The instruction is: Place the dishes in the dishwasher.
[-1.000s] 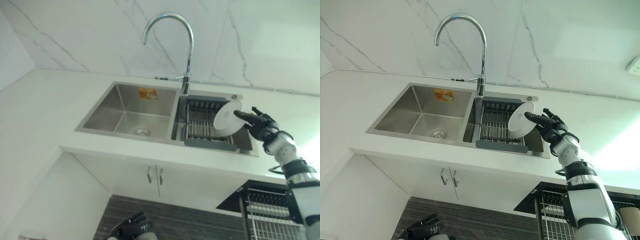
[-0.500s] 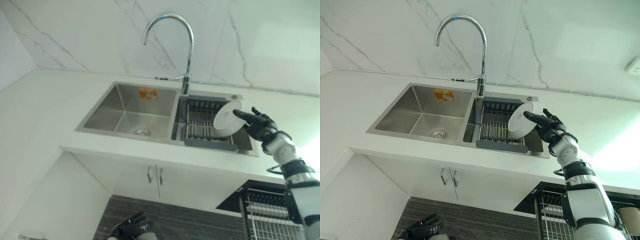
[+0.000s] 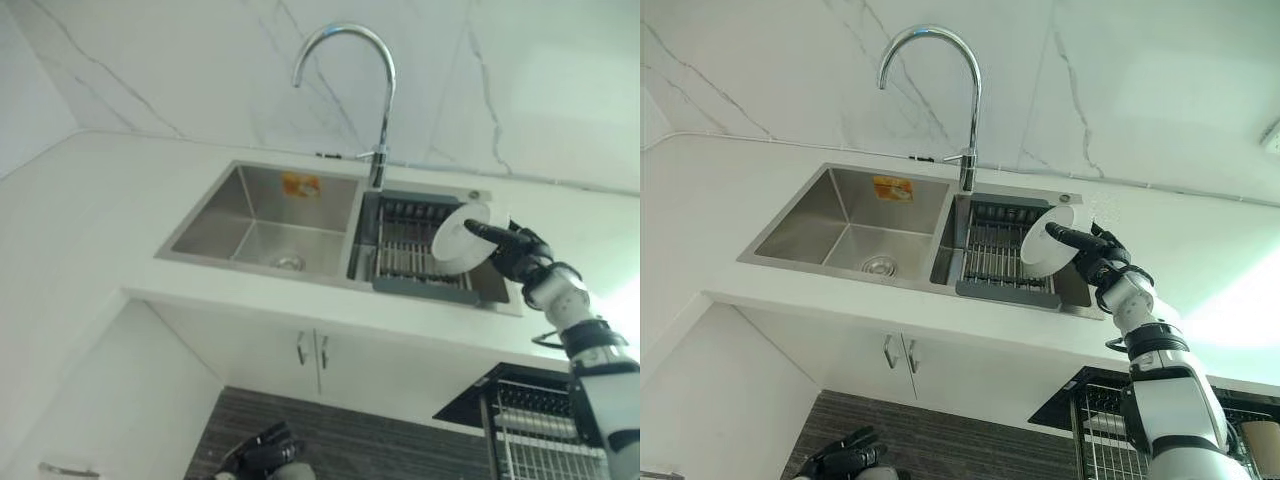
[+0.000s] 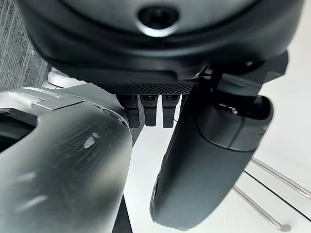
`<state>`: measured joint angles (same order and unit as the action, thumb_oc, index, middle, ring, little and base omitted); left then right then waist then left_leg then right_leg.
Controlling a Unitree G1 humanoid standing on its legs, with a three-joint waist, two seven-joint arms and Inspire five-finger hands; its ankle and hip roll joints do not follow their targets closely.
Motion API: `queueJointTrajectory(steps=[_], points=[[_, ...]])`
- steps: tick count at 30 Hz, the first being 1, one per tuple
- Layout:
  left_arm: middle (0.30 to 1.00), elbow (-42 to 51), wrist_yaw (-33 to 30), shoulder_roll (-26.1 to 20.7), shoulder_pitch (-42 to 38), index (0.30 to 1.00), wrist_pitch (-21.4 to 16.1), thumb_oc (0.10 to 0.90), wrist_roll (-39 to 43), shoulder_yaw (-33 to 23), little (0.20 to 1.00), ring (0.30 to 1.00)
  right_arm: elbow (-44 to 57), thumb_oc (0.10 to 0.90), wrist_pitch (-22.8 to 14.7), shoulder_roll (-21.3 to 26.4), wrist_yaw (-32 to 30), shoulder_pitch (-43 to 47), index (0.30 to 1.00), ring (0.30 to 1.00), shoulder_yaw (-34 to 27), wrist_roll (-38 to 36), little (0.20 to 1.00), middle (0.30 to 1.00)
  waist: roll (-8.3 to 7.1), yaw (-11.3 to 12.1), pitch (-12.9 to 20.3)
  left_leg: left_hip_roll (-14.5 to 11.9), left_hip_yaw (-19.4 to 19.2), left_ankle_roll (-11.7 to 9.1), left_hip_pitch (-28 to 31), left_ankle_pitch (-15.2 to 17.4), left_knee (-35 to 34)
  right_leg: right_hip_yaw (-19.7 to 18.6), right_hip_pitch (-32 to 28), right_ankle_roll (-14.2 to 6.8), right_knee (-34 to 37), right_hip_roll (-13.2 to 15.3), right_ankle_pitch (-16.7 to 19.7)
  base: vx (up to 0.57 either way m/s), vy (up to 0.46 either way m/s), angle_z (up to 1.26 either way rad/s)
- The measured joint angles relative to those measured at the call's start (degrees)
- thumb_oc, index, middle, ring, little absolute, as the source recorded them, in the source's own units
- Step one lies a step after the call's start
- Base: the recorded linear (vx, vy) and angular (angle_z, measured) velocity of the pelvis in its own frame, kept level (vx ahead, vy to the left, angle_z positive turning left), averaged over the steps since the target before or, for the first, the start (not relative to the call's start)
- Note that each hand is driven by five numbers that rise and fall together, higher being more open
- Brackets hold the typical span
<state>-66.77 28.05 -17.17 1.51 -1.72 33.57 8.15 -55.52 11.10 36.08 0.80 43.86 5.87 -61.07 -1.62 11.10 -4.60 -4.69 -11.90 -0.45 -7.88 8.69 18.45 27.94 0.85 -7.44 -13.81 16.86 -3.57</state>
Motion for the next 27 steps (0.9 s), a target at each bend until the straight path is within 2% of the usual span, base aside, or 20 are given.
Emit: queueJointTrajectory(steps=[3, 5, 6, 7, 8, 15, 23, 27], points=[[0.900, 0.0, 0.0, 0.0, -0.5, 0.900, 0.0, 0.800, 0.1, 0.0, 0.900, 0.900, -1.3, 0.800, 0.3, 0.0, 0.1, 0.1, 0.900, 0.900, 0.0, 0.0, 0.900, 0.900, 0.08, 0.1, -0.8, 0.2, 1.0, 0.0, 0.0, 0.0, 0.0, 1.1, -1.0, -0.2, 0.2, 0.0, -0.2, 0.03, 0.004, 0.17], [0.900, 0.1, 0.0, 0.2, -0.6, 0.900, 0.0, 0.800, 0.1, 0.0, 0.900, 0.900, -1.3, 0.744, 0.5, 0.0, 0.1, 0.1, 0.815, 0.815, 0.0, 0.0, 0.815, 0.815, 0.27, 0.1, -1.1, 0.4, 1.1, 0.0, 0.0, 0.0, 0.0, 1.1, -1.2, -0.3, 0.3, 0.1, -0.2, 0.02, 0.004, 0.07], [0.900, 0.1, 0.0, 0.2, -0.6, 0.900, 0.0, 0.800, 0.1, 0.0, 0.900, 0.900, -1.3, 0.541, 0.5, 0.0, 0.1, 0.1, 0.512, 0.512, 0.0, 0.0, 0.512, 0.512, 0.31, 0.1, -1.1, 0.4, 1.1, 0.0, 0.0, 0.0, 0.0, 1.1, -1.2, -0.3, 0.4, 0.1, -0.2, 0.02, 0.001, 0.04], [0.900, 0.1, 0.0, 0.2, -0.6, 0.900, 0.0, 0.800, 0.1, 0.0, 0.900, 0.900, -1.3, 0.496, 0.5, 0.0, 0.1, 0.1, 0.444, 0.444, 0.0, 0.0, 0.444, 0.444, 0.32, 0.1, -1.1, 0.5, 1.1, 0.0, 0.0, 0.0, 0.0, 1.1, -1.3, -0.3, 0.5, 0.1, -0.2, 0.02, 0.000, 0.04], [0.900, 0.1, 0.0, 0.2, -0.6, 0.900, 0.0, 0.800, 0.1, 0.0, 0.900, 0.900, -1.4, 0.400, 0.5, 0.0, -0.1, 0.1, 0.300, 0.300, 0.0, 0.1, 0.300, 0.300, 0.32, 0.0, -1.1, 0.5, 1.1, 0.0, 0.0, 0.0, 0.0, 1.2, -1.4, -0.3, 0.6, 0.1, -0.2, 0.01, 0.000, 0.05], [0.900, 0.1, 0.0, 0.2, -0.5, 0.900, 0.0, 0.800, 0.1, 0.0, 0.900, 0.900, -1.4, 0.400, -0.7, -0.2, -1.2, 0.1, 0.300, 0.300, -0.5, 0.0, 0.300, 0.300, 0.38, 0.0, -1.1, 0.6, 1.2, 0.0, 0.1, -0.2, -0.6, 1.9, -1.9, -0.3, 1.2, 0.0, -0.2, 0.00, 0.003, 0.03], [0.900, 0.2, -0.1, 0.3, -0.6, 0.900, 0.0, 0.800, 0.1, 0.2, 0.900, 0.900, -1.0, 0.400, -3.6, -0.9, -5.9, 0.2, 0.300, 0.300, -0.5, 0.4, 0.300, 0.300, 0.50, 0.0, -1.2, 0.7, 1.2, 0.1, 0.1, -0.3, -0.6, 1.9, -1.9, -0.3, 1.2, 0.1, -0.2, 0.00, 0.002, 0.01], [0.900, 0.3, -0.2, 0.3, -0.6, 0.900, 0.0, 0.800, 0.1, 0.3, 0.900, 0.900, -0.3, 0.400, -4.9, -0.9, -6.7, 0.2, 0.300, 0.300, -0.5, 3.7, 0.300, 0.300, 0.50, 0.0, -1.2, 0.7, 1.2, 0.1, 0.1, -0.3, -0.7, 1.8, -1.9, -0.3, 1.2, 0.1, -0.2, 0.00, 0.000, 0.00]])
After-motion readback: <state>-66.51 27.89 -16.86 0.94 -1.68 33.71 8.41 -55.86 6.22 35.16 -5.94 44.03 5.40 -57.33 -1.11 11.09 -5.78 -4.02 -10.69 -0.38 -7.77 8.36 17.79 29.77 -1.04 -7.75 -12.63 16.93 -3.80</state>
